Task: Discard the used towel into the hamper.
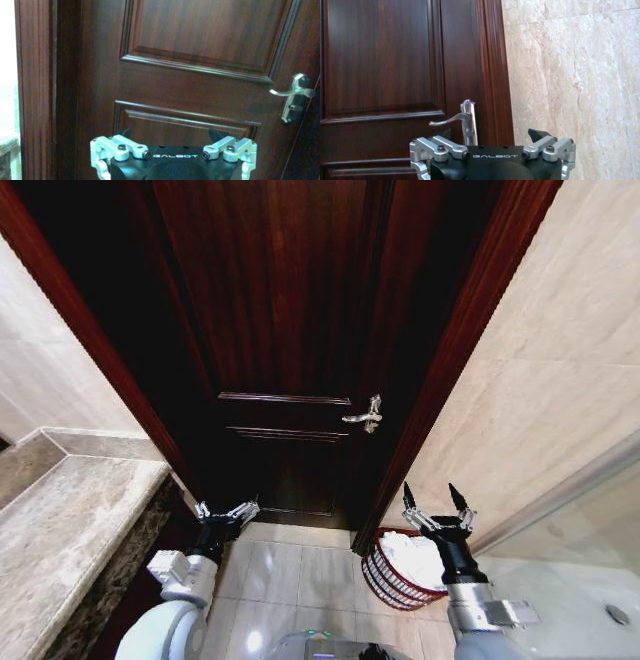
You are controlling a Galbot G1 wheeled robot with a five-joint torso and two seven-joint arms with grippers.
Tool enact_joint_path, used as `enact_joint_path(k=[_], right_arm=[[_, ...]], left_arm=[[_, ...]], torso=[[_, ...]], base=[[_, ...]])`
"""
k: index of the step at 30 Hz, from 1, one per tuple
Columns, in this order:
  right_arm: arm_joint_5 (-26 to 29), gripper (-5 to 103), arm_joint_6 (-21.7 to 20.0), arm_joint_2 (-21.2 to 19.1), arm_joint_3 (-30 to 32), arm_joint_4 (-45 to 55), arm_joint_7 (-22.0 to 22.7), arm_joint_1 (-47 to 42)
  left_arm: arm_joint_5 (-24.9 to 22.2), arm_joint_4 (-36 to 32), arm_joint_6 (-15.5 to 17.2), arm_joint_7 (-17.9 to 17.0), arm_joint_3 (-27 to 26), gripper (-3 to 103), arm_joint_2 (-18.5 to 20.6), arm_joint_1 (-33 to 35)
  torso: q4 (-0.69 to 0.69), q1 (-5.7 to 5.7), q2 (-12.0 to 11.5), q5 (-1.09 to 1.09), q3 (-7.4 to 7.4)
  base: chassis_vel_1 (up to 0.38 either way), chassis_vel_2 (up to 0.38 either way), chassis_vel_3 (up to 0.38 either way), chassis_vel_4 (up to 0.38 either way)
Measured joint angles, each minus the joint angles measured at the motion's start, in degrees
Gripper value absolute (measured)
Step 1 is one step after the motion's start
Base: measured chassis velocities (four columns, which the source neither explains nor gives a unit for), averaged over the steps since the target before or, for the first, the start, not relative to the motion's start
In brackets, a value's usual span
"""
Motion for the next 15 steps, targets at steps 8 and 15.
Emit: enact_joint_path(k=[8,15], right_arm=[[0.00,100,0.00,0.00,0.00,0.00,0.00,0.00],[0.00,100,0.00,0.00,0.02,0.00,-0.01,0.00]], left_arm=[[0.00,0.00,0.00,0.00,0.00,100,0.01,0.00],[0.00,0.00,0.00,0.01,0.02,100,-0.03,0.00]], torso=[[0.00,0.00,0.00,-0.01,0.00],[0.00,0.00,0.00,0.03,0.00]], base=[[-0.052,-0.048,0.070,0.056],[-0.161,-0.171,0.163,0.161]])
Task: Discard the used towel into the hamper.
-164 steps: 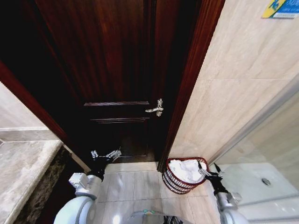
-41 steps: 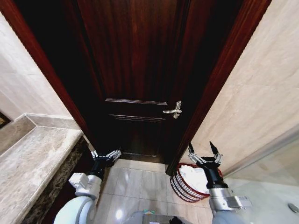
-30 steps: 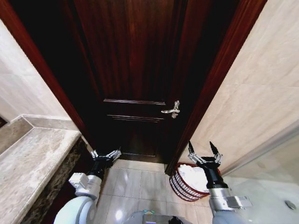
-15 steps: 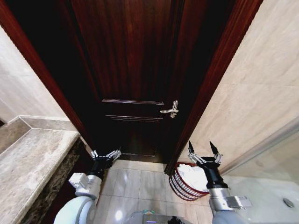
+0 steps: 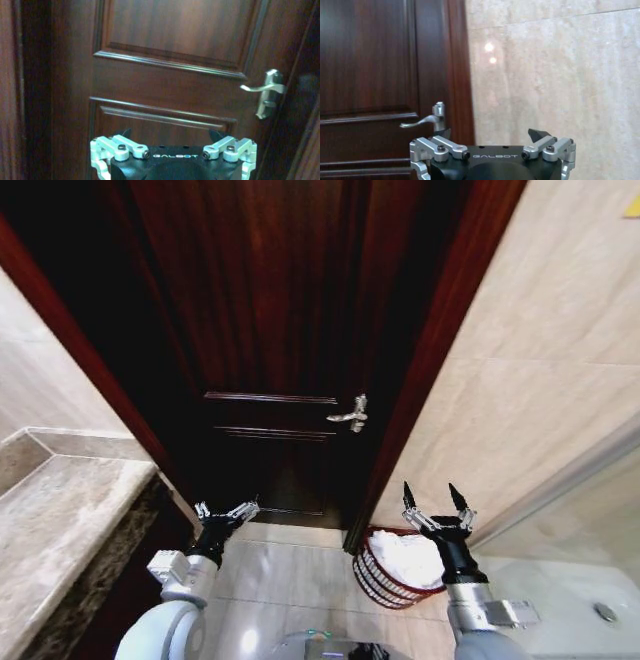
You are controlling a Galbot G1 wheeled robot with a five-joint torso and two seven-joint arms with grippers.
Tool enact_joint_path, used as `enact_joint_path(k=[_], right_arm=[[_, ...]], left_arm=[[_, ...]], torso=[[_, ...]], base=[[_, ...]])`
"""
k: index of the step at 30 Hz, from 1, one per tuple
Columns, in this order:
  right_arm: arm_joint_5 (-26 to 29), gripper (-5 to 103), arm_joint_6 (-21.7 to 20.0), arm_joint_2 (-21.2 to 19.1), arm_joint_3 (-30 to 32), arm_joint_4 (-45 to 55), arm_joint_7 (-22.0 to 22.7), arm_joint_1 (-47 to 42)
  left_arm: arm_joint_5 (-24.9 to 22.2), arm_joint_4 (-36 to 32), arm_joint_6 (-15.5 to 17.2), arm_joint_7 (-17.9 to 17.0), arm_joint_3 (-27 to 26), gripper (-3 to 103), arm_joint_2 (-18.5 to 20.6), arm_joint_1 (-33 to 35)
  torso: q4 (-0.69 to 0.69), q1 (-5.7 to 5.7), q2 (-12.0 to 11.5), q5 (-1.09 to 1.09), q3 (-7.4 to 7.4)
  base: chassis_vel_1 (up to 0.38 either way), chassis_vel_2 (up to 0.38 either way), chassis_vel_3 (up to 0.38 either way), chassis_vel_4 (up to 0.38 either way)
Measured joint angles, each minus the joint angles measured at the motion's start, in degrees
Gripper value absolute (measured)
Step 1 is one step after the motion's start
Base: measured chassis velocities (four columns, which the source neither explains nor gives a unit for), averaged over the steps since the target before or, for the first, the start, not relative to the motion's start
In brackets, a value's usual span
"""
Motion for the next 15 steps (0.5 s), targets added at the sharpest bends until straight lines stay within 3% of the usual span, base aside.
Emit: enact_joint_path(k=[6,15], right_arm=[[0.00,100,0.00,0.00,0.00,0.00,0.00,0.00],[0.00,100,0.00,0.01,-0.03,0.00,0.00,0.00]], left_arm=[[0.00,0.00,0.00,0.00,0.00,100,0.01,0.00],[0.00,0.00,0.00,-0.01,-0.02,100,0.04,0.00]], torso=[[0.00,-0.01,0.00,-0.01,0.00],[0.00,0.00,0.00,-0.04,0.00]], base=[[-0.052,-0.091,0.054,0.072],[0.033,0.031,-0.020,-0.027]])
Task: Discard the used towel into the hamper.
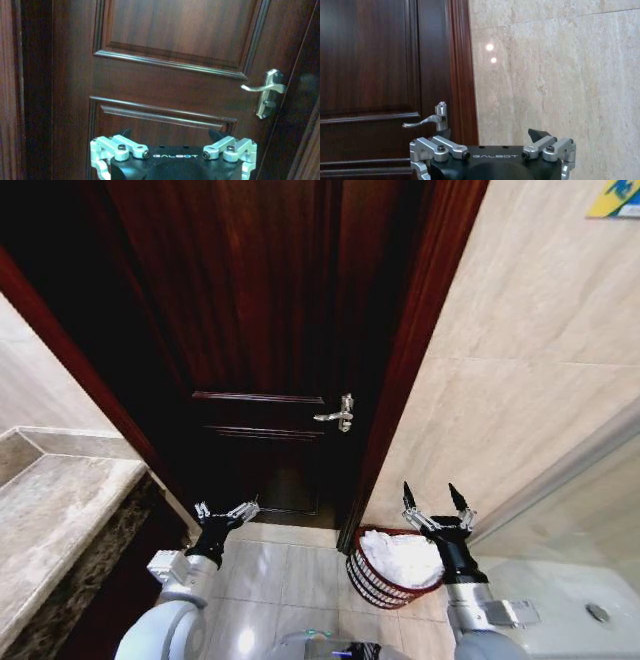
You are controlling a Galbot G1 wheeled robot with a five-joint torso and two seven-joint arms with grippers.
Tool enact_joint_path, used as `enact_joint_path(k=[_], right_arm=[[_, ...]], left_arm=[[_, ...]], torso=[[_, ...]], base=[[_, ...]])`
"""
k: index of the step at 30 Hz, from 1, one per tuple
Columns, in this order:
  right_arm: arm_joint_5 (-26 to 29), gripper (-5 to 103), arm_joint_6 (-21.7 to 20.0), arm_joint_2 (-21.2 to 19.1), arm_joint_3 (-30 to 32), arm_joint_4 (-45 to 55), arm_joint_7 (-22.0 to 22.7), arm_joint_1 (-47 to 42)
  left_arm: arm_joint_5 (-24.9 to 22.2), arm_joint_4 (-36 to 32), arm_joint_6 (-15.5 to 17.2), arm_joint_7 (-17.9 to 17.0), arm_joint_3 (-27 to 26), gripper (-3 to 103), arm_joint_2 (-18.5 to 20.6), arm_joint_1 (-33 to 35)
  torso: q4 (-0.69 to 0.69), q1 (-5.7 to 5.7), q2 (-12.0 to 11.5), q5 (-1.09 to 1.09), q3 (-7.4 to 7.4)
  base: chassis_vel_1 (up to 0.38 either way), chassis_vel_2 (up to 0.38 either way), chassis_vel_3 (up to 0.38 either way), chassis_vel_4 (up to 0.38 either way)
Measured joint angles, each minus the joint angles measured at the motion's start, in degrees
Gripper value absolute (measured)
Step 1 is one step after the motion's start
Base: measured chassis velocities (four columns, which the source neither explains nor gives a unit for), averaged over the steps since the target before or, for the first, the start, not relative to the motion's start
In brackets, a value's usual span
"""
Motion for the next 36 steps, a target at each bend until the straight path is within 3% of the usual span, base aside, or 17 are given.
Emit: enact_joint_path(k=[36], right_arm=[[0.00,100,0.00,0.00,0.00,0.00,0.00,0.00]], left_arm=[[0.00,0.00,0.00,0.00,0.01,100,0.00,0.00]], torso=[[0.00,0.00,0.00,0.01,0.00]], base=[[-0.026,-0.022,0.025,0.025]])
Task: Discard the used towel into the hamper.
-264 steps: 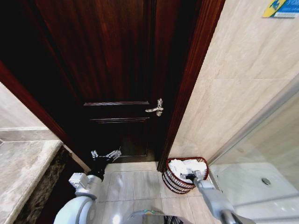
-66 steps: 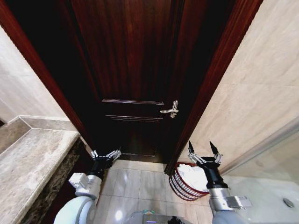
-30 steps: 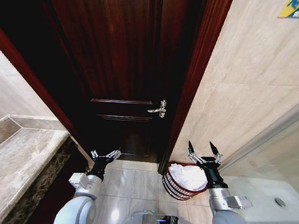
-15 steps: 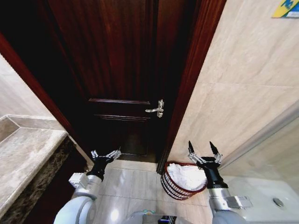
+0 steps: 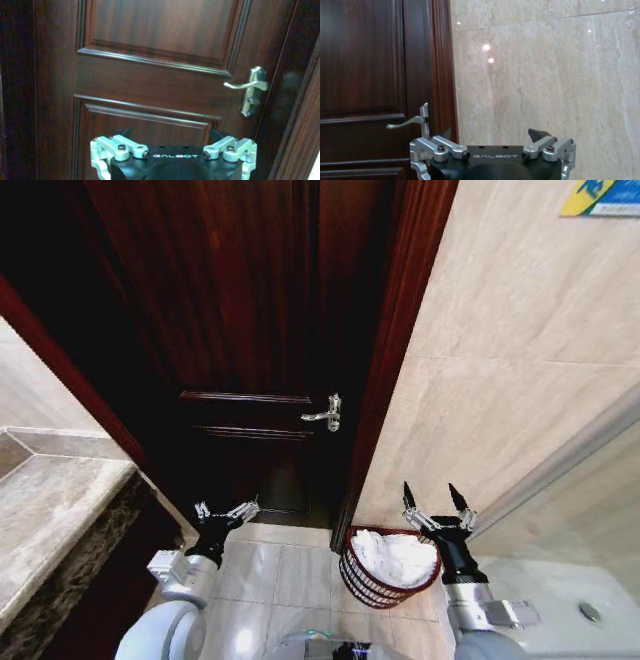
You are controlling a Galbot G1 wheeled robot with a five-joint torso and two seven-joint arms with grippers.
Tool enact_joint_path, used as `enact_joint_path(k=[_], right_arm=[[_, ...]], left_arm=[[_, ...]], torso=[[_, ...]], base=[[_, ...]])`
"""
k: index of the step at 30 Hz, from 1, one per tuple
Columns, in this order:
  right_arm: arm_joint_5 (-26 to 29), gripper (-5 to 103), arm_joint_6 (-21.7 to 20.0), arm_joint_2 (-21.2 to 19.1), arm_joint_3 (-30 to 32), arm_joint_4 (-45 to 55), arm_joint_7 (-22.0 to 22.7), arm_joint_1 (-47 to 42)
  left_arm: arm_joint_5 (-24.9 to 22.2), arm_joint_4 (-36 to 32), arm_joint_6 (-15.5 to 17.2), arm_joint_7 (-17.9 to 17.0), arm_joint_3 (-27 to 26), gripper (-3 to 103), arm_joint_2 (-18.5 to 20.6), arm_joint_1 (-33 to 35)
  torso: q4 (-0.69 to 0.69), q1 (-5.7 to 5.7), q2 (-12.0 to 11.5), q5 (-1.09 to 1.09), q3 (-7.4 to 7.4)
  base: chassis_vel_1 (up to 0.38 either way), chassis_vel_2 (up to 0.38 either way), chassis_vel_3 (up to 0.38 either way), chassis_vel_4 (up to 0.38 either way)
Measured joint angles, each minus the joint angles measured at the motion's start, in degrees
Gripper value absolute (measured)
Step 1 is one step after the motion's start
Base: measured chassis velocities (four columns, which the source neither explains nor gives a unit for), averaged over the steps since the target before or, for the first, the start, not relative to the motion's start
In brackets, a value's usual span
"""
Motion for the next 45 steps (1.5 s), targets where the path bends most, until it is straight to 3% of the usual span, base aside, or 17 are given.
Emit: enact_joint_path(k=[45], right_arm=[[0.00,100,0.00,0.00,0.01,0.00,0.00,0.00]], left_arm=[[0.00,0.00,0.00,0.00,0.01,100,0.00,0.00]], torso=[[0.01,0.01,0.00,-0.01,0.00]], base=[[0.076,-0.078,-0.077,0.076]])
